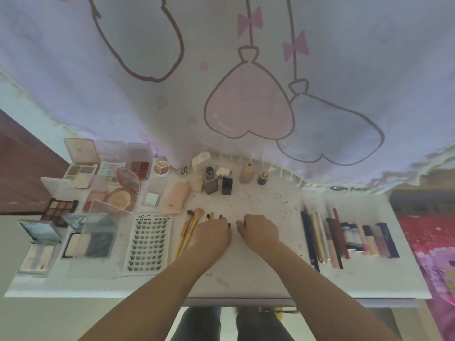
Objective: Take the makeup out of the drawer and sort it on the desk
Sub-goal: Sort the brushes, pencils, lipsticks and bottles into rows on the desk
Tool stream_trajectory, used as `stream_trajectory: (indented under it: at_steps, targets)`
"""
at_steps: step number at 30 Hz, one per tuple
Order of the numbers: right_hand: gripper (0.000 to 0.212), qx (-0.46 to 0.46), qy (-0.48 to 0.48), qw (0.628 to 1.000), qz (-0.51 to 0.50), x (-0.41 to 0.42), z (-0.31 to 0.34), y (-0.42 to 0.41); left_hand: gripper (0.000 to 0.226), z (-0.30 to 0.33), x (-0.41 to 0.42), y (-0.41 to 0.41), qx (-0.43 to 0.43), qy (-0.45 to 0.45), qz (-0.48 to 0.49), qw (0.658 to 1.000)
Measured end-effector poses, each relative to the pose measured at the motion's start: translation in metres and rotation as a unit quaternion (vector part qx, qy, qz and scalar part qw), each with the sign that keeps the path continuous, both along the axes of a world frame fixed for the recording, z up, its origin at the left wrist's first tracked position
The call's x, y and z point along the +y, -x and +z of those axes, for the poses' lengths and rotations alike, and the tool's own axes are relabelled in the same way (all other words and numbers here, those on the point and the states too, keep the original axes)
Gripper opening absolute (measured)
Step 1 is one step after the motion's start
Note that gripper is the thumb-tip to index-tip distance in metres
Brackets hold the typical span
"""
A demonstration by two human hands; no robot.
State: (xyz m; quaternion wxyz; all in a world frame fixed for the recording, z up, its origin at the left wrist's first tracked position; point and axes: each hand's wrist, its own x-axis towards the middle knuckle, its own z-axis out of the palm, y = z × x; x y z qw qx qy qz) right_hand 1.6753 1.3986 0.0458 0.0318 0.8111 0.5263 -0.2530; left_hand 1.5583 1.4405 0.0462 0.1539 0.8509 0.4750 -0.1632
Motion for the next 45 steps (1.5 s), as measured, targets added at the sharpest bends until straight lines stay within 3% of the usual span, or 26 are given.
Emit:
stream_trajectory:
  at_steps: [3,7,10,14,18,25,29,33,37,42,45]
  targets:
    - [0.033,-0.009,-0.022,0.998,-0.059,-0.009,0.009,-0.056,0.026,0.010,-0.014,-0.038,-0.058,0.002,-0.027,0.998]
    - [0.024,-0.025,0.016,0.995,-0.100,-0.023,0.018,-0.124,0.024,0.007,-0.045,-0.100,-0.129,0.072,-0.037,0.988]
    - [0.023,-0.031,0.044,0.994,-0.094,-0.031,0.018,-0.145,0.026,-0.003,-0.066,-0.138,-0.131,0.091,-0.042,0.986]
    - [0.023,-0.015,0.032,0.996,-0.076,-0.035,0.012,-0.154,0.031,-0.015,-0.076,-0.166,-0.083,0.044,-0.053,0.994]
    - [0.022,-0.031,0.024,0.999,-0.036,-0.034,0.008,-0.158,0.035,-0.023,-0.081,-0.174,-0.053,0.035,-0.014,0.998]
    - [0.023,-0.041,0.043,0.998,-0.010,-0.028,-0.001,-0.145,0.031,-0.023,-0.081,-0.166,-0.079,0.053,0.050,0.994]
    - [0.023,0.077,0.008,0.994,-0.080,-0.021,0.007,-0.132,0.031,-0.019,-0.076,-0.151,-0.175,0.132,0.139,0.966]
    - [0.025,0.233,-0.035,0.955,-0.179,-0.014,0.023,-0.124,0.030,-0.004,-0.062,-0.124,-0.246,0.164,0.143,0.944]
    - [0.022,0.414,-0.040,0.859,-0.298,-0.014,0.028,-0.116,0.029,0.010,-0.043,-0.101,-0.239,0.172,0.100,0.950]
    - [0.030,0.474,-0.054,0.785,-0.395,-0.008,0.025,-0.091,0.039,0.034,-0.026,-0.089,-0.175,0.186,0.088,0.963]
    - [0.031,0.457,-0.056,0.781,-0.423,-0.003,0.017,-0.080,0.037,0.046,-0.022,-0.070,-0.184,0.262,0.128,0.939]
